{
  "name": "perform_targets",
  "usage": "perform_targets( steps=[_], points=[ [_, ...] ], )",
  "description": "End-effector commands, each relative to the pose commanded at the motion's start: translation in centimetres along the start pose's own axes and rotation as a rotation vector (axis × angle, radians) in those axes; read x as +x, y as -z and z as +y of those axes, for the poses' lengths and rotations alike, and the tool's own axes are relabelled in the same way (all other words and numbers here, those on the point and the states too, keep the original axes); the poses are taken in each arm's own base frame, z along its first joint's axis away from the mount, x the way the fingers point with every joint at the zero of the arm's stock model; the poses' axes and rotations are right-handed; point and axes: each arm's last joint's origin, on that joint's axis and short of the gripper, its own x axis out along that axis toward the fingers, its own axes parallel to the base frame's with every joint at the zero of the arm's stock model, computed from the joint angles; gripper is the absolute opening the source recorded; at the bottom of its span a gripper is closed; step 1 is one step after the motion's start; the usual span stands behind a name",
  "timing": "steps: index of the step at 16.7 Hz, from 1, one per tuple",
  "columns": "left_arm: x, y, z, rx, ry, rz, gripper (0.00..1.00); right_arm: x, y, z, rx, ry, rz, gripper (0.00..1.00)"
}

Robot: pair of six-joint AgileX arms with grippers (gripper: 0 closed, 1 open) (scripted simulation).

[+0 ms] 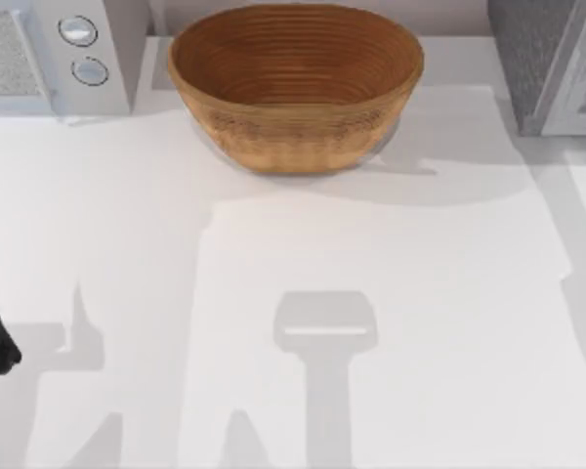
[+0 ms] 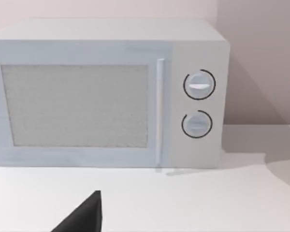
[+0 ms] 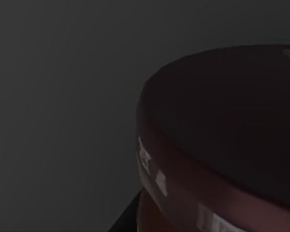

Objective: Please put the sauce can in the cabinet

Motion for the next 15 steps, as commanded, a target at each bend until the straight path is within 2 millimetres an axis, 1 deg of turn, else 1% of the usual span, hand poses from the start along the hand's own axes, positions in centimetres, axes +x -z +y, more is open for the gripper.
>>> perform_targets(
  steps=[13,14,15],
  points=[
    [0.0,0.0,0.0,0.0,0.0,0.0,1.0,0.0,0.0,0.0,0.0,0.0,0.0,0.98],
    [0.0,0.0,0.0,0.0,0.0,0.0,1.0,0.0,0.0,0.0,0.0,0.0,0.0,1.0],
    [0.0,0.0,0.0,0.0,0.0,0.0,1.0,0.0,0.0,0.0,0.0,0.0,0.0,1.0]
  ],
)
